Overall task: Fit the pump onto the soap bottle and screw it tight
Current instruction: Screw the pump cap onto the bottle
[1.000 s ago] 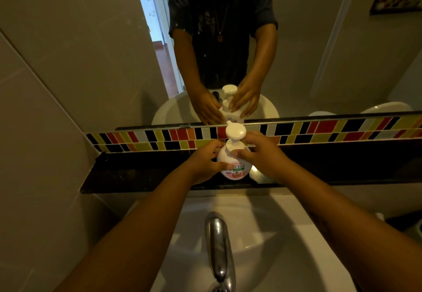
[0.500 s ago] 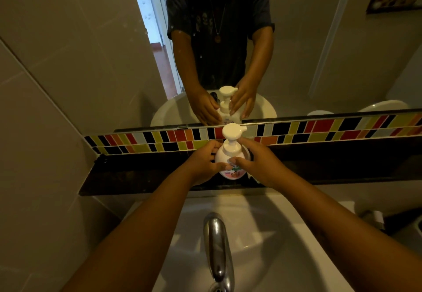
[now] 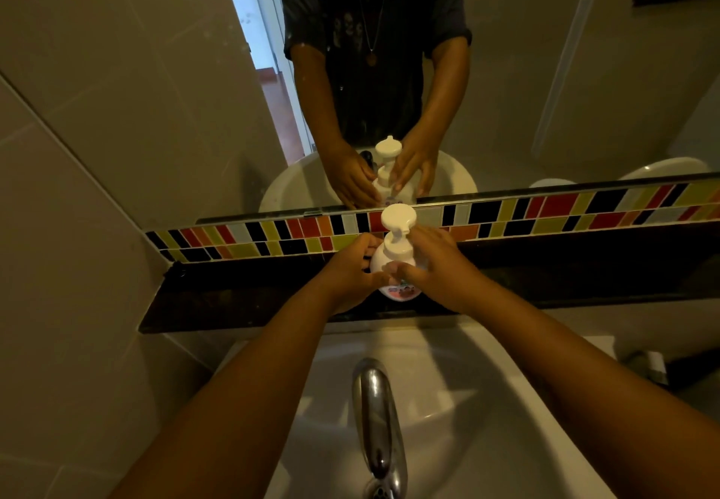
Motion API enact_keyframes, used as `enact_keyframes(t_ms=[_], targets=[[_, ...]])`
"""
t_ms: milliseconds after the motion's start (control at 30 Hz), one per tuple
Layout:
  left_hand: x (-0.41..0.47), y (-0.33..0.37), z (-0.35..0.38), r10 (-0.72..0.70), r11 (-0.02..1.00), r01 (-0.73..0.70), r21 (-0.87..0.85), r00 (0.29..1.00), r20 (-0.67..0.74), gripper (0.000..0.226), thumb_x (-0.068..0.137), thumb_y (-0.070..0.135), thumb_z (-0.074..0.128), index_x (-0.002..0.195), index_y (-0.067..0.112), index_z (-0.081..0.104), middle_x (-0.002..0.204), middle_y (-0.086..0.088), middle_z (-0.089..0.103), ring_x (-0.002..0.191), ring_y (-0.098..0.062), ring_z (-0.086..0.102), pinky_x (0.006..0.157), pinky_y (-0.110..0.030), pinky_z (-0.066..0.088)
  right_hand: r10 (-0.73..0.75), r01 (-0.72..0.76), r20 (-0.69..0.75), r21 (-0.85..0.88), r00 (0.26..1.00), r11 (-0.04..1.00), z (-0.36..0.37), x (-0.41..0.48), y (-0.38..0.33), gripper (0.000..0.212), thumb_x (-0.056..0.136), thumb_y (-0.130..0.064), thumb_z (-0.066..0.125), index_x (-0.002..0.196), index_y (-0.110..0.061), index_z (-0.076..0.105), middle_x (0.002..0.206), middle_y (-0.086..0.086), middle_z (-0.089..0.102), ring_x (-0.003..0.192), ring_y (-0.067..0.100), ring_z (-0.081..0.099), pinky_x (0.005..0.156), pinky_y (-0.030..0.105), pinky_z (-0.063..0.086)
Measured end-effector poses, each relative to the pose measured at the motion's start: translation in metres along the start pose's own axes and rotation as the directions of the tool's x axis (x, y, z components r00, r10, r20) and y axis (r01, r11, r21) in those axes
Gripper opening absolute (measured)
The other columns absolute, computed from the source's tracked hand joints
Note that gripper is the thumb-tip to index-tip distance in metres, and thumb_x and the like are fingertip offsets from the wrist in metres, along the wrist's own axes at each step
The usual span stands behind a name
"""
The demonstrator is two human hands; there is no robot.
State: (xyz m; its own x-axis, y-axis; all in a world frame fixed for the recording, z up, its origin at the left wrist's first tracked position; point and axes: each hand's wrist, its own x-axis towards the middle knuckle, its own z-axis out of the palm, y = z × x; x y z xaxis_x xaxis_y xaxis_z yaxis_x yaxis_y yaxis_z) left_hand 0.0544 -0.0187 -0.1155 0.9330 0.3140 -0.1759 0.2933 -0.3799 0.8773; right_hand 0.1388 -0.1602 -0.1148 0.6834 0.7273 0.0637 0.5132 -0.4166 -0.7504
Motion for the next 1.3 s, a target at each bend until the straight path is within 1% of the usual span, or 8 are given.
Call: enact_keyframes(t_ms=[200, 300, 400, 600, 733, 967, 1167, 1300], targets=[[0.0, -0.002, 0.002, 0.0, 1.0, 0.0, -0.008, 1.0, -0.008, 0.057, 0.078, 0.017, 0.076, 0.127, 0.019, 0.045, 0.131, -0.003, 0.056, 0.116, -0.02, 0.057, 0.095, -0.038, 0.052, -0.04, 0.038, -0.151, -0.021, 0.988, 0.999, 0.024, -0.028, 0.006, 0.072, 0.084, -0.037, 0.064, 0.143, -0.024, 0.026, 0.15, 0.003, 0.036, 0.139, 0.024, 0.029, 0.108, 0.043, 0.034], [0.002, 0.0, 0.002, 0.003, 1.0, -0.003, -0.009, 1.0, -0.006, 0.055, 0.079, 0.014, 0.075, 0.127, 0.017, 0.047, 0.13, -0.005, 0.057, 0.116, -0.021, 0.057, 0.094, -0.038, 0.052, -0.054, 0.015, -0.299, -0.133, 0.953, 0.991, 0.031, -0.038, 0.004, 0.065, 0.083, -0.04, 0.063, 0.139, -0.02, 0.037, 0.142, 0.009, 0.044, 0.132, 0.026, 0.038, 0.103, 0.04, 0.038], [0.002, 0.001, 0.002, -0.017, 0.999, 0.017, -0.029, 1.0, -0.008, 0.055, 0.078, 0.011, 0.075, 0.126, 0.016, 0.047, 0.128, -0.005, 0.057, 0.115, -0.022, 0.058, 0.094, -0.038, 0.052, -0.002, -0.028, -0.369, -0.075, 0.93, 0.997, 0.025, -0.025, -0.001, 0.059, 0.08, -0.039, 0.067, 0.13, -0.018, 0.044, 0.133, 0.01, 0.049, 0.125, 0.027, 0.042, 0.1, 0.039, 0.039], [0.001, 0.002, 0.002, -0.02, 0.998, 0.021, -0.057, 1.0, 0.003, 0.053, 0.079, 0.006, 0.073, 0.125, 0.015, 0.047, 0.126, -0.005, 0.059, 0.114, -0.022, 0.059, 0.088, -0.033, 0.054, 0.038, -0.042, -0.11, -0.035, 0.993, 0.998, 0.016, 0.006, -0.001, 0.051, 0.088, -0.035, 0.057, 0.133, -0.021, 0.039, 0.144, 0.007, 0.04, 0.136, 0.027, 0.035, 0.108, 0.042, 0.035], [0.003, -0.002, 0.003, -0.015, 0.999, 0.015, -0.03, 1.0, -0.009, 0.054, 0.079, 0.011, 0.075, 0.124, 0.02, 0.046, 0.13, -0.004, 0.057, 0.117, -0.022, 0.057, 0.097, -0.043, 0.051, -0.01, -0.001, -0.202, -0.054, 0.979, 0.999, 0.027, -0.018, 0.003, 0.056, 0.087, -0.033, 0.059, 0.136, -0.022, 0.035, 0.142, 0.005, 0.044, 0.132, 0.024, 0.039, 0.103, 0.037, 0.039], [0.003, 0.0, 0.003, -0.002, 1.0, 0.001, -0.024, 1.0, -0.019, 0.052, 0.079, 0.013, 0.075, 0.123, 0.016, 0.047, 0.126, -0.004, 0.057, 0.114, -0.021, 0.057, 0.094, -0.039, 0.052, 0.007, -0.044, -0.372, -0.091, 0.928, 0.995, 0.026, -0.029, -0.004, 0.058, 0.081, -0.039, 0.065, 0.13, -0.019, 0.043, 0.132, 0.009, 0.049, 0.125, 0.026, 0.041, 0.099, 0.039, 0.041], [0.003, 0.002, 0.002, -0.01, 1.0, 0.01, -0.022, 1.0, 0.001, 0.049, 0.081, 0.008, 0.072, 0.122, 0.016, 0.047, 0.126, -0.005, 0.058, 0.113, -0.021, 0.058, 0.088, -0.033, 0.053, 0.042, -0.052, -0.127, -0.077, 0.991, 0.996, 0.014, 0.003, 0.0, 0.056, 0.088, -0.035, 0.058, 0.138, -0.024, 0.035, 0.15, 0.006, 0.035, 0.144, 0.028, 0.019, 0.116, 0.05, 0.023], [0.003, 0.0, 0.004, 0.012, 1.0, -0.012, -0.002, 1.0, -0.007, 0.054, 0.079, 0.017, 0.075, 0.124, 0.017, 0.046, 0.129, -0.005, 0.057, 0.116, -0.022, 0.057, 0.095, -0.04, 0.052, 0.002, -0.011, -0.16, -0.057, 0.987, 0.998, 0.021, -0.011, 0.004, 0.059, 0.083, -0.035, 0.063, 0.135, -0.027, 0.034, 0.143, 0.004, 0.042, 0.135, 0.025, 0.036, 0.107, 0.045, 0.037]])
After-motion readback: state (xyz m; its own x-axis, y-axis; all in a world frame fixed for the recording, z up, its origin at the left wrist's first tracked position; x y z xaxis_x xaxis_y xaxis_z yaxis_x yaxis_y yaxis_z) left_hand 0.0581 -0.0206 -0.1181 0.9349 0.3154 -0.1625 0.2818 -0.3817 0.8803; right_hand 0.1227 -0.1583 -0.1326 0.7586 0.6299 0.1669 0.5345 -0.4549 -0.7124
